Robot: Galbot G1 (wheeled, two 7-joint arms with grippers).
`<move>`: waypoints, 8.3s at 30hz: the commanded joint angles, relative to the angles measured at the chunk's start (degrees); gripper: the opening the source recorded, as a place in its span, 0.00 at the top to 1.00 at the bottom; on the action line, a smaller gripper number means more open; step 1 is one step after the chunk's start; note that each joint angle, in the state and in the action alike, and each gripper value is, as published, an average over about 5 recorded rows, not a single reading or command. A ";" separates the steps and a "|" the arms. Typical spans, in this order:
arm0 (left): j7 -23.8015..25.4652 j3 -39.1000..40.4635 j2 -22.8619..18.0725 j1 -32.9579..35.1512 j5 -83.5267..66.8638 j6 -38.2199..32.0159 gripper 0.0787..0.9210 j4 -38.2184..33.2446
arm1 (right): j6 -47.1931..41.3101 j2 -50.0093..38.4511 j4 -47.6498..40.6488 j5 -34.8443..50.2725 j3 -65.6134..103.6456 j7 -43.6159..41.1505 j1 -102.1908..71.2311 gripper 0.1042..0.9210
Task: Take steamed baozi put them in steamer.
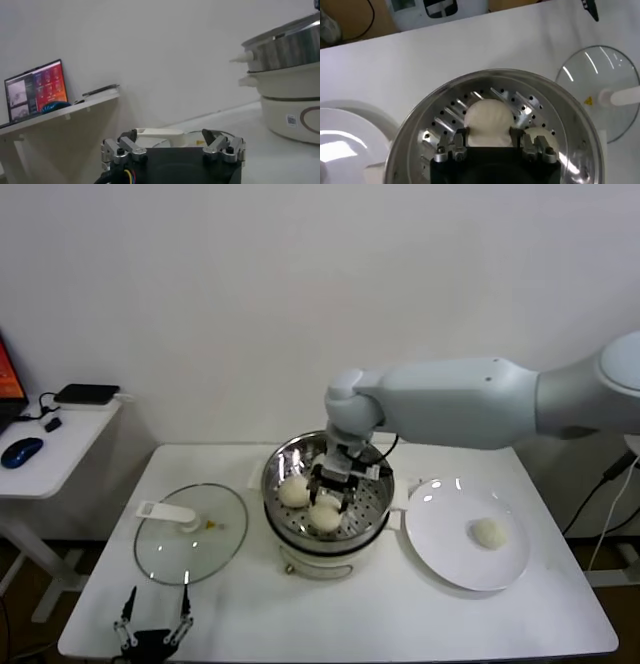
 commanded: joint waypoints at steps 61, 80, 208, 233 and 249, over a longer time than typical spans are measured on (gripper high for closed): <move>-0.31 0.51 -2.80 0.48 2.28 -0.40 0.12 1.62 | -24.79 -32.60 -19.23 2.76 0.40 0.15 -17.74 0.12; -0.26 0.18 -2.80 0.17 2.37 -0.32 0.12 1.82 | -25.34 -31.07 -20.07 2.47 2.75 1.22 -20.93 0.12; 0.48 -0.57 -2.80 -1.21 -0.22 -0.62 0.12 -0.12 | -10.79 -38.28 27.65 24.96 102.60 59.88 -104.31 0.12; 0.27 -0.18 -2.80 -0.75 -0.22 -0.59 0.12 -1.24 | 15.15 -3.60 26.06 9.59 120.50 51.11 -144.12 0.12; 0.28 -0.26 -2.80 0.30 -0.39 -0.76 0.12 -2.38 | 16.63 -1.77 23.81 8.73 118.18 51.84 -144.88 0.12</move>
